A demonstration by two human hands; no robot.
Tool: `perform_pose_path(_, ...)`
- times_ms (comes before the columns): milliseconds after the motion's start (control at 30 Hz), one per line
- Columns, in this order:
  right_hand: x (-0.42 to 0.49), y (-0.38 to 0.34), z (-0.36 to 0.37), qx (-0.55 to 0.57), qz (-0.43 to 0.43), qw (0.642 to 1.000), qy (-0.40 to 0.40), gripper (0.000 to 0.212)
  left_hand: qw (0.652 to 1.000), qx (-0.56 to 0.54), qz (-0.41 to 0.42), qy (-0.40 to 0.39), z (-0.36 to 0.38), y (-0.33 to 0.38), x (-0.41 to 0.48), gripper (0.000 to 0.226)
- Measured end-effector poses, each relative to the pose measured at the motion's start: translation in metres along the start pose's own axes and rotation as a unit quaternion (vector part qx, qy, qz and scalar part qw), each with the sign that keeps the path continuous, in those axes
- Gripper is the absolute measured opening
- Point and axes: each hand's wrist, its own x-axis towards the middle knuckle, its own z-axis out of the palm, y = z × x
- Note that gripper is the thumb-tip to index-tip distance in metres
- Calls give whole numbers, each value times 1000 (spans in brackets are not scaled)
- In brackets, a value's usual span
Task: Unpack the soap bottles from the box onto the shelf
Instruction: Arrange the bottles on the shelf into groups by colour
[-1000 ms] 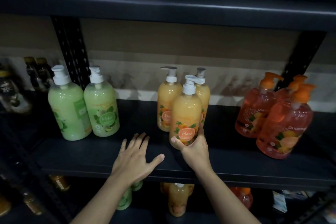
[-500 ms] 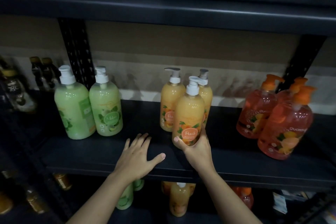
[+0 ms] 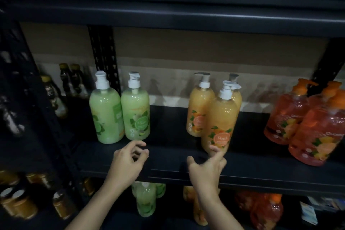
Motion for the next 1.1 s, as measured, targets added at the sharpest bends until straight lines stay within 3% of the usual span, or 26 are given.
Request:
perform_pose_path(133,-9,-11,38,-37,-61,989,-131,53,984,-36,-21,171,-24,-15,6,12)
perform_pose_path(267,-2,-23,77,-46,-79,976,-196,73,968,-26,-32,247,-38,-19,16,35)
perform_pose_path(433,11,-33,120,-27,-78,966,-246,99,968,-49,-115,217,-40,-37,44,94)
perform_pose_path(567,23,-40,147,-2,-85,964,-253,101,970,-92,-159,158,-48,-56,74,120)
perform_pose_path(667,28,-47,157,33,-103,958,-266,89,970,-143,-161,116,-53,-72,87,121)
perform_pose_path(800,36,-49,164,55,-104,954,-275,85,971,-179,-131,94,-61,-74,92,102)
perform_pose_path(1100,42,-34,177,36,-117,970,-209,72,978,-149,-108,99,-57,-87,91,99)
